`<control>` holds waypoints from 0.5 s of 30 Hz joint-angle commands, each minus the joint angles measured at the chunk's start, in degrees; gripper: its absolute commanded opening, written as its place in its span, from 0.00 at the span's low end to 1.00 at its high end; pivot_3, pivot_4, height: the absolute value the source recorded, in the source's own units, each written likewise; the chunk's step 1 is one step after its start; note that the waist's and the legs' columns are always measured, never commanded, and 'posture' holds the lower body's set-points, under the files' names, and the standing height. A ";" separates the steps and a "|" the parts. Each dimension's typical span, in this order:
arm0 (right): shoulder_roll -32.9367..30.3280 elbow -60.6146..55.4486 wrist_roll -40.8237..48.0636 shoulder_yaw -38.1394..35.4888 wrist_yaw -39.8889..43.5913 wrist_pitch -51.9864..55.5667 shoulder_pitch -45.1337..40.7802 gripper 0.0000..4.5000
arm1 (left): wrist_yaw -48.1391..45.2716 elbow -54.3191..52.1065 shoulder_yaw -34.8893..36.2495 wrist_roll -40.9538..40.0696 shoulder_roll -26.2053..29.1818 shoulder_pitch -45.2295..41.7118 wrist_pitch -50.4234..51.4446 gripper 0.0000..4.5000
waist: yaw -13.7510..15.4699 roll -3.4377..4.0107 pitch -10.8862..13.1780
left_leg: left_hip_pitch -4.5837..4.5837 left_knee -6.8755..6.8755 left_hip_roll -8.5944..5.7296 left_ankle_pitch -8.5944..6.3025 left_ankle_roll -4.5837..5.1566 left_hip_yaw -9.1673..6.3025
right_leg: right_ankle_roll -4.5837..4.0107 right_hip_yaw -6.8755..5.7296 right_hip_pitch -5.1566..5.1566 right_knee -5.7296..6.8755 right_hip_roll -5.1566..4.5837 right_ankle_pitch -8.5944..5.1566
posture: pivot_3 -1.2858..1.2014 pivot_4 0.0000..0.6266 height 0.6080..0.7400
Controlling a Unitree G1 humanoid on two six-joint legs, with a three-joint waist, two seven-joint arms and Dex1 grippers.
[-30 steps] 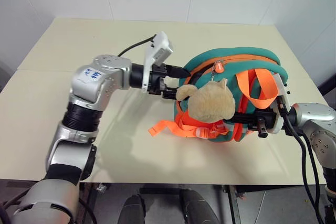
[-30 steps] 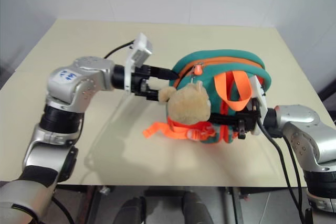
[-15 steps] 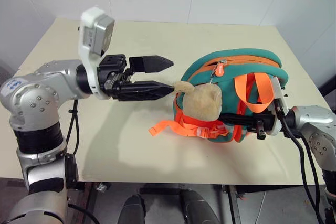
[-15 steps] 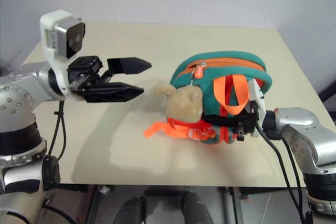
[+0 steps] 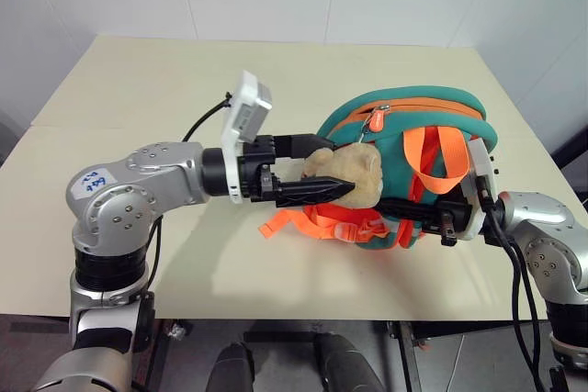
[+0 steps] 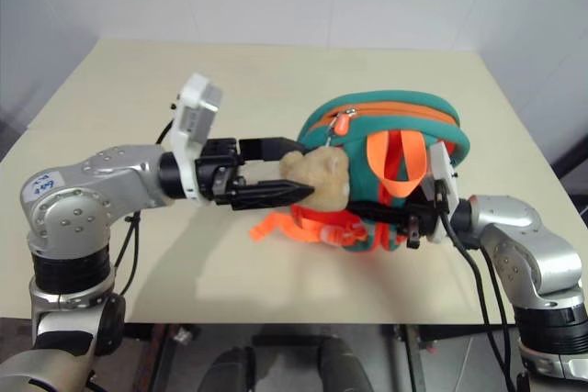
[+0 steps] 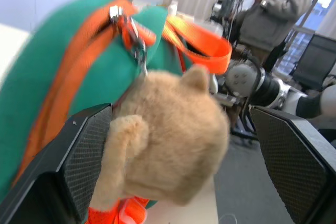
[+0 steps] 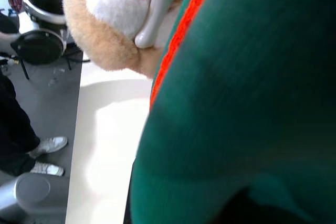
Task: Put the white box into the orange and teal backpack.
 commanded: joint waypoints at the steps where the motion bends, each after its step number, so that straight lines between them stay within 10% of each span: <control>1: 0.76 -1.97 1.56 -2.49 -0.68 -1.31 -0.46 0.00 | -0.04 1.53 -3.55 3.19 0.85 -2.13 -0.71 0.99 | 0.06 0.00 0.00 | 0.00 -0.01 0.00 -0.01 0.00 0.00 | 0.00 0.00 -0.01 0.00 0.00 0.00 | 0.52 0.24 1.00; 8: 4.22 -3.84 5.05 -4.84 -3.90 -2.18 -1.19 0.00 | 0.54 4.85 -6.30 5.92 -1.74 -6.03 -0.90 0.99 | 0.19 0.00 0.00 | -0.06 -0.07 0.00 -0.04 0.01 0.00 | 0.00 0.00 -0.06 -0.05 0.00 0.00 | 0.52 0.24 1.00; 15: 8.06 -5.64 4.40 -6.93 -6.78 -7.38 0.21 0.00 | 0.79 6.20 -6.01 4.26 -2.98 -7.85 3.63 0.62 | 0.21 0.01 0.00 | -0.06 -0.35 -0.01 -0.03 0.01 0.00 | -0.01 0.00 -0.14 -0.05 0.00 -0.01 | 0.52 0.24 1.00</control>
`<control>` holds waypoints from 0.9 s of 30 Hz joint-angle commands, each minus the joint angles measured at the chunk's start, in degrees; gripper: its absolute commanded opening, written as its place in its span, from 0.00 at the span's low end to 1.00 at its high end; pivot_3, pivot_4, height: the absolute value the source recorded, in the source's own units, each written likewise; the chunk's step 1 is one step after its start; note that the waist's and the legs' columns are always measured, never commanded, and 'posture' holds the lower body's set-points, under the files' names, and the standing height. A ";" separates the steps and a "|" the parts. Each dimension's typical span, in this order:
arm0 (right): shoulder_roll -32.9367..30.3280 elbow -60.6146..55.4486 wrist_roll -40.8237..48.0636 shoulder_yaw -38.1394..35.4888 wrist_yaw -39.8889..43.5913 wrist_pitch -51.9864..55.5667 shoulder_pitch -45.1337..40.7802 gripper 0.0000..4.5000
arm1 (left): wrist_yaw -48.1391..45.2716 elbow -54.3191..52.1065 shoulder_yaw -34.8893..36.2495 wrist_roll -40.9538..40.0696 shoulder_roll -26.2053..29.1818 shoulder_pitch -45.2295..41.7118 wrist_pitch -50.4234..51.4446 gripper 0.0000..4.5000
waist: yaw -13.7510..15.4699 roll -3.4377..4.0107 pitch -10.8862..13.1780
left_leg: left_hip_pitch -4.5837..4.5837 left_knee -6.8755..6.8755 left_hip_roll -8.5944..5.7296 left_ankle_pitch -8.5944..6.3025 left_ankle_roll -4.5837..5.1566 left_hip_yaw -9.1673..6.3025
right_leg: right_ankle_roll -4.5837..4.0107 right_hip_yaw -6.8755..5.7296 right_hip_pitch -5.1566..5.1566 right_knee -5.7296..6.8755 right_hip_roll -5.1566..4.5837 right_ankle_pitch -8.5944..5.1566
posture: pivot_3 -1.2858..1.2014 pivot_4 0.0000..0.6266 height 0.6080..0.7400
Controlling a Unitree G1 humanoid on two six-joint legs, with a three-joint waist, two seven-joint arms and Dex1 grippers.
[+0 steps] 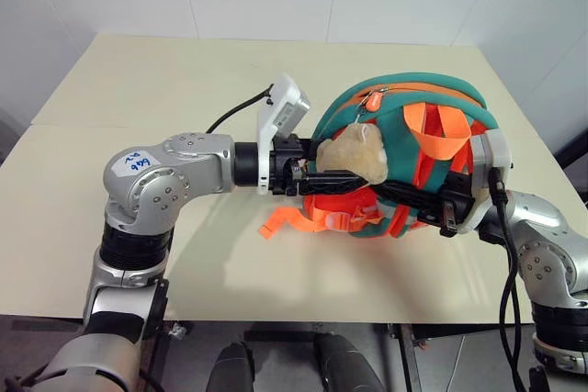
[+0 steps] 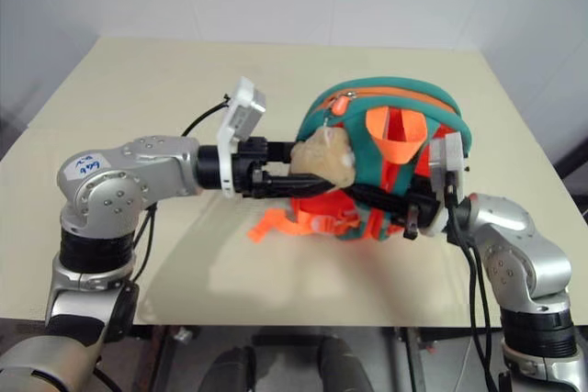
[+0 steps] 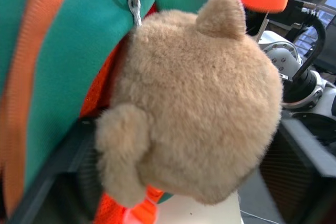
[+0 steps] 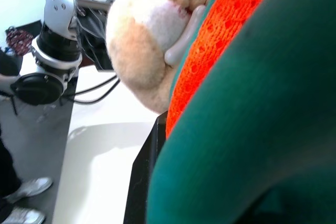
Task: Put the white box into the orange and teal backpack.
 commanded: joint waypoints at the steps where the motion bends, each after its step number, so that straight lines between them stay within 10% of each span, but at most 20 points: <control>1: 1.55 -4.21 1.67 -3.55 -1.75 -4.00 -0.21 0.00 | -0.36 -0.32 0.19 -1.67 -0.44 -1.47 2.10 0.57 | 0.00 0.02 0.01 | 0.00 -0.05 0.00 0.00 0.00 0.00 | 0.00 0.00 -0.01 0.00 0.00 0.00 | 0.52 0.24 1.00; 7: 3.02 -5.01 1.94 -4.45 -3.04 -5.62 0.98 0.00 | -2.10 0.63 2.15 -2.45 1.55 -3.37 4.79 0.32 | 0.01 0.02 0.01 | 0.01 -0.34 0.00 0.03 -0.05 0.00 | -0.05 0.00 -0.10 -0.06 0.00 -0.05 | 0.52 0.24 1.00; 27: 3.50 -7.73 4.64 -6.08 -5.47 -5.68 6.69 0.00 | -25.14 13.16 0.54 5.10 24.41 -8.52 -3.17 0.30 | -0.12 0.11 0.07 | 0.01 -0.53 0.00 0.04 -0.08 0.02 | -0.18 -0.02 -0.19 -0.13 0.01 -0.15 | 0.52 0.24 1.00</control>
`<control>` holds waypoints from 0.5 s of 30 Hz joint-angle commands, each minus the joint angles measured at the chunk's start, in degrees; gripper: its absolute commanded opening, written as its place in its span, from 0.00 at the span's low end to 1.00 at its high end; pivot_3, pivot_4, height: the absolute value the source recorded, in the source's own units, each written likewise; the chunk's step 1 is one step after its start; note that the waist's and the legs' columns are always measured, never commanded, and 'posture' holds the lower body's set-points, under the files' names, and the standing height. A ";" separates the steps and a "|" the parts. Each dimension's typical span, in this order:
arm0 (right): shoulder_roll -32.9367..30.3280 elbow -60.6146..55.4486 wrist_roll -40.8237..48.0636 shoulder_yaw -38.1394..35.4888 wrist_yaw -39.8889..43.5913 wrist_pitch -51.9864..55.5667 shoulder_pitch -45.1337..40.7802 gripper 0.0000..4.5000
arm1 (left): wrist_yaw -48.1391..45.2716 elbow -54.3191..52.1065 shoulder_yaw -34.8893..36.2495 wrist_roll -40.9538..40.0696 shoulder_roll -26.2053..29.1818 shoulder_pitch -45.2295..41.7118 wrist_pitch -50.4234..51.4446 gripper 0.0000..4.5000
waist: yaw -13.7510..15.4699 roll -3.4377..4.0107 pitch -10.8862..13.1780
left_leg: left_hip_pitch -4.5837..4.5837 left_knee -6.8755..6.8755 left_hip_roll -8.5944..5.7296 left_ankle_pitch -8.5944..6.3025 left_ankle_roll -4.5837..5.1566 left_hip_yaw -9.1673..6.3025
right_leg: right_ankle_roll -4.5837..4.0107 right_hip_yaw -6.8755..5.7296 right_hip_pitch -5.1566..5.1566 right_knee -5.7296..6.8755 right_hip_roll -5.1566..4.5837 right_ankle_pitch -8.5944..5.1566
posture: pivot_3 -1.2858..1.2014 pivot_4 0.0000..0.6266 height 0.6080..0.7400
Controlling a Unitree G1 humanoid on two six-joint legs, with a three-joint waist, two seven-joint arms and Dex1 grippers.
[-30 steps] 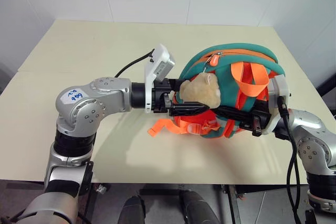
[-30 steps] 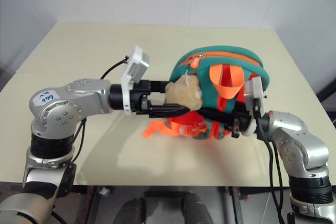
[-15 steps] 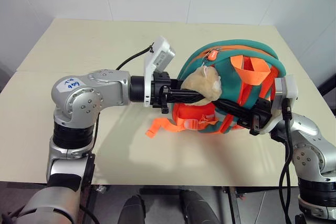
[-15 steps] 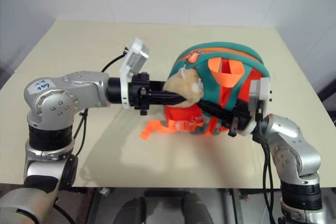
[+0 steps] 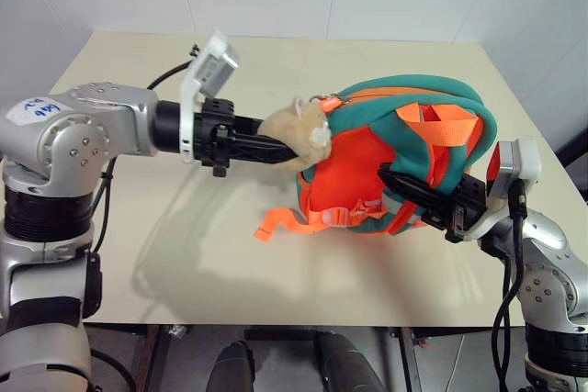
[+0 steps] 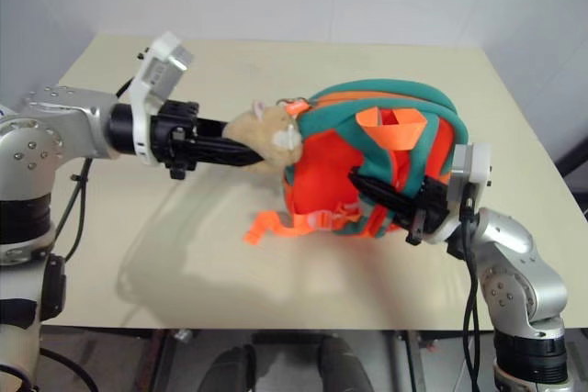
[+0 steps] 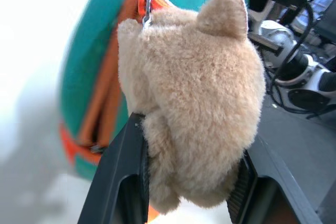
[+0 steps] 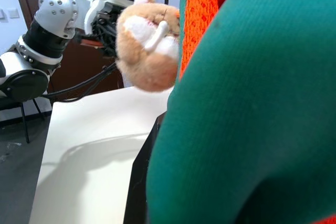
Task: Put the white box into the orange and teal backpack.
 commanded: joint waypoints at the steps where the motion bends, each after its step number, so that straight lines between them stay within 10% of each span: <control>1: -0.43 -2.53 2.18 -3.09 -0.67 -1.14 0.68 0.00 | -4.77 3.43 -1.02 3.79 3.27 -1.29 -3.88 0.30 | 0.00 0.00 0.00 | 0.00 -0.01 0.00 0.00 0.00 0.00 | -0.02 -0.01 -0.01 0.00 0.00 -0.02 | 0.52 0.24 1.00; 15: -1.74 -2.27 2.04 -2.67 -0.59 -0.69 1.49 0.00 | -23.15 20.17 -15.95 20.03 4.50 -1.00 -17.26 0.30 | 0.12 0.01 0.00 | -0.01 -0.02 0.01 -0.02 0.01 0.02 | -0.12 -0.02 -0.06 0.10 0.01 -0.12 | 0.52 0.24 1.00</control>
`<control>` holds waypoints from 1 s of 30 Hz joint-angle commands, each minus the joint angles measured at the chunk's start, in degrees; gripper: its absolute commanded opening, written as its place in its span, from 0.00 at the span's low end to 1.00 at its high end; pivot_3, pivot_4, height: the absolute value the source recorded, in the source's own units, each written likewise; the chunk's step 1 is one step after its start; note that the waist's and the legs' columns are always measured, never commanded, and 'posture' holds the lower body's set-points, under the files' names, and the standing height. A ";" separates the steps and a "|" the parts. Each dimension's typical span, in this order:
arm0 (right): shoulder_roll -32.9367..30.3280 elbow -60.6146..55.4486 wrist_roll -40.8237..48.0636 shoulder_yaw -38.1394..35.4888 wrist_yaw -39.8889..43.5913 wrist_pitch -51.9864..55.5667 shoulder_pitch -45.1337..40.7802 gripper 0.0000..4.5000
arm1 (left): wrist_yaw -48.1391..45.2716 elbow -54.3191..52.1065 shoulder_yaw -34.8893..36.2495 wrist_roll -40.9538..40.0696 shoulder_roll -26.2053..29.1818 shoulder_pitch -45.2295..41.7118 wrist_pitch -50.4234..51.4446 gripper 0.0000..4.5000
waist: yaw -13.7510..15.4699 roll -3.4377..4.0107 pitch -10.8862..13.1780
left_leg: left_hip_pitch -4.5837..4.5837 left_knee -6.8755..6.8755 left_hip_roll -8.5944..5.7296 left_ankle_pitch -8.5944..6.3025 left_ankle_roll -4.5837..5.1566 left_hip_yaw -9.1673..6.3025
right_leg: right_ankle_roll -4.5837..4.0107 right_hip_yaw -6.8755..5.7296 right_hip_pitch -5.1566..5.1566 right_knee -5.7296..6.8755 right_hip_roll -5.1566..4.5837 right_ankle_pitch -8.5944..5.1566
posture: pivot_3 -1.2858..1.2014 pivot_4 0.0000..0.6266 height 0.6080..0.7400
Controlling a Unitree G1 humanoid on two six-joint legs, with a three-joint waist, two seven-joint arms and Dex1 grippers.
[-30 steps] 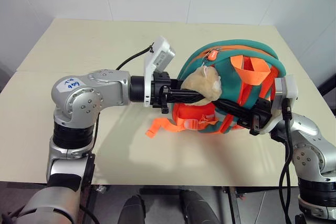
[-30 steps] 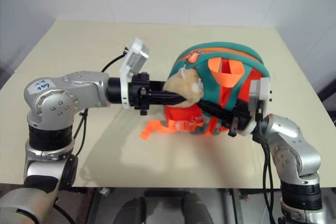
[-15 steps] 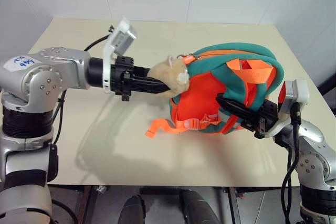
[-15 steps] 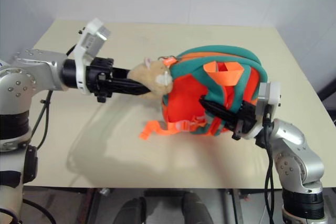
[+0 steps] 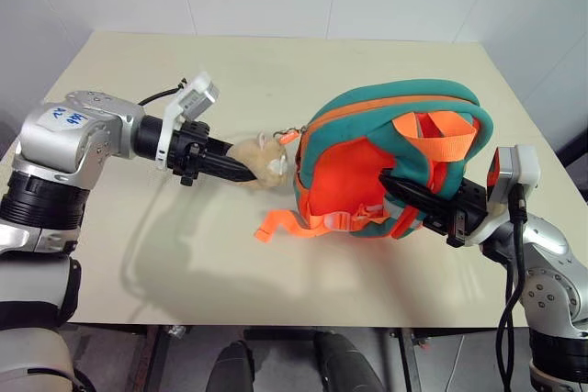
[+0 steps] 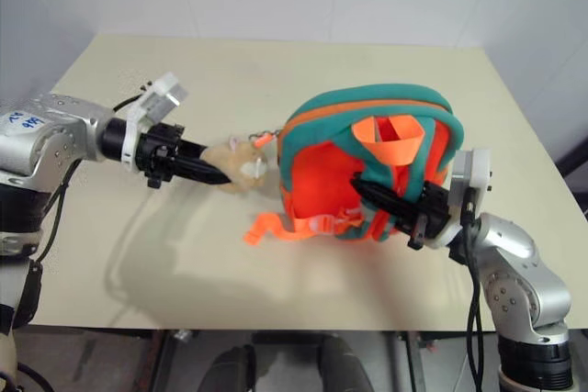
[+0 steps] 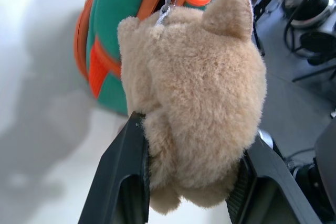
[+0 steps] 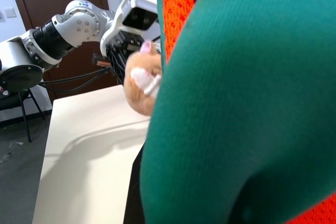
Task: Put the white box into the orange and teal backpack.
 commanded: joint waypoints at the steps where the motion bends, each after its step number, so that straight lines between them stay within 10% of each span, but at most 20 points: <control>1: -0.86 -2.17 1.54 -2.66 -0.29 -0.76 0.44 0.00 | -3.82 5.96 -4.16 6.44 -0.62 -0.67 -4.49 0.30 | 0.08 0.00 0.00 | 0.02 0.01 0.00 -0.01 0.01 0.00 | -0.01 -0.01 0.00 0.06 0.00 -0.03 | 0.52 0.24 1.00; 14: -2.05 -2.07 1.15 -2.19 -0.52 -0.14 0.09 0.00 | -9.19 18.32 -14.38 22.69 -8.80 -0.90 -17.43 0.30 | 0.11 0.00 0.00 | 0.02 0.06 0.00 -0.01 0.03 0.00 | -0.02 0.00 0.01 0.11 0.00 -0.05 | 0.52 0.24 1.00; 23: -9.76 -5.92 0.98 -2.09 -2.48 7.19 2.98 0.00 | -6.44 16.06 -8.30 22.76 -10.86 0.79 -18.87 0.30 | 0.14 0.00 0.00 | 0.01 0.08 0.00 -0.03 0.05 -0.02 | 0.00 0.00 0.01 0.15 0.00 -0.07 | 0.52 0.24 1.00; 30: -18.48 -6.20 1.11 -4.85 2.19 9.68 4.38 0.46 | -4.49 9.91 1.80 18.18 -9.52 4.78 -18.87 0.82 | 0.35 0.00 0.00 | 0.00 0.10 0.01 -0.03 0.05 -0.03 | -0.01 -0.01 0.01 0.19 -0.01 -0.08 | 0.52 0.24 1.00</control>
